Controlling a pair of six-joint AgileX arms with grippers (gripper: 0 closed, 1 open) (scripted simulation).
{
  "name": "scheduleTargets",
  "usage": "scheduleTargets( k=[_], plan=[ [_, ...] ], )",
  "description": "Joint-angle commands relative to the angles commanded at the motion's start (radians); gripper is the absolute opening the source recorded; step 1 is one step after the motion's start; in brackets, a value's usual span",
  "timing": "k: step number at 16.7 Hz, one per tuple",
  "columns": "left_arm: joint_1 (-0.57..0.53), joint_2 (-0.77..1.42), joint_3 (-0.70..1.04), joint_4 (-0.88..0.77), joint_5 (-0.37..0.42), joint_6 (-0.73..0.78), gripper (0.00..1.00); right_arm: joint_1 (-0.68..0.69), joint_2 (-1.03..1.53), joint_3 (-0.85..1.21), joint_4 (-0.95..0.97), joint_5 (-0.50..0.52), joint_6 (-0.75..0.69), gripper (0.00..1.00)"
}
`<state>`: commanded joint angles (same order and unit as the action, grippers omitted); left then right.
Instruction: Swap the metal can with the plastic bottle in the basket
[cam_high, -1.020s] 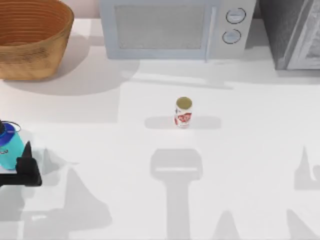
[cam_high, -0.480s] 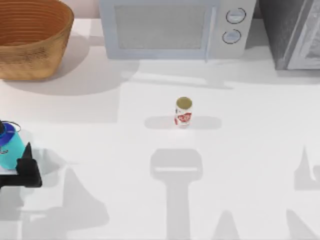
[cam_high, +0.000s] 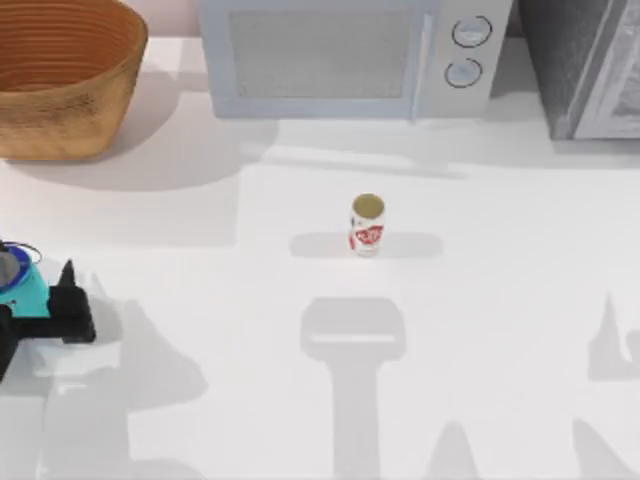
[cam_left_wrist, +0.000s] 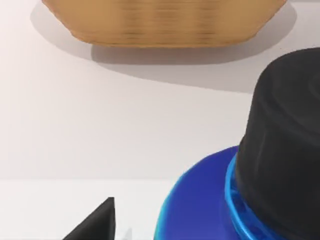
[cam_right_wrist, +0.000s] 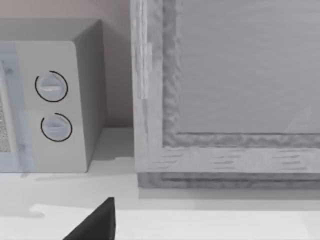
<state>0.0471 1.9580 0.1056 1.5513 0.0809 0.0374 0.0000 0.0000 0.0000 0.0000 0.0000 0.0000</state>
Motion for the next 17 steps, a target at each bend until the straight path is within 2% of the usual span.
scheduleTargets(
  k=[7,17],
  plan=[
    [-0.005,0.036,0.036,-0.001,-0.004,-0.002,1.0,0.0,0.0,0.0,0.0,0.0,0.0,1.0],
    [-0.005,0.036,0.036,-0.001,-0.004,-0.002,0.25,0.0,0.0,0.0,0.0,0.0,0.0,1.0]
  ],
)
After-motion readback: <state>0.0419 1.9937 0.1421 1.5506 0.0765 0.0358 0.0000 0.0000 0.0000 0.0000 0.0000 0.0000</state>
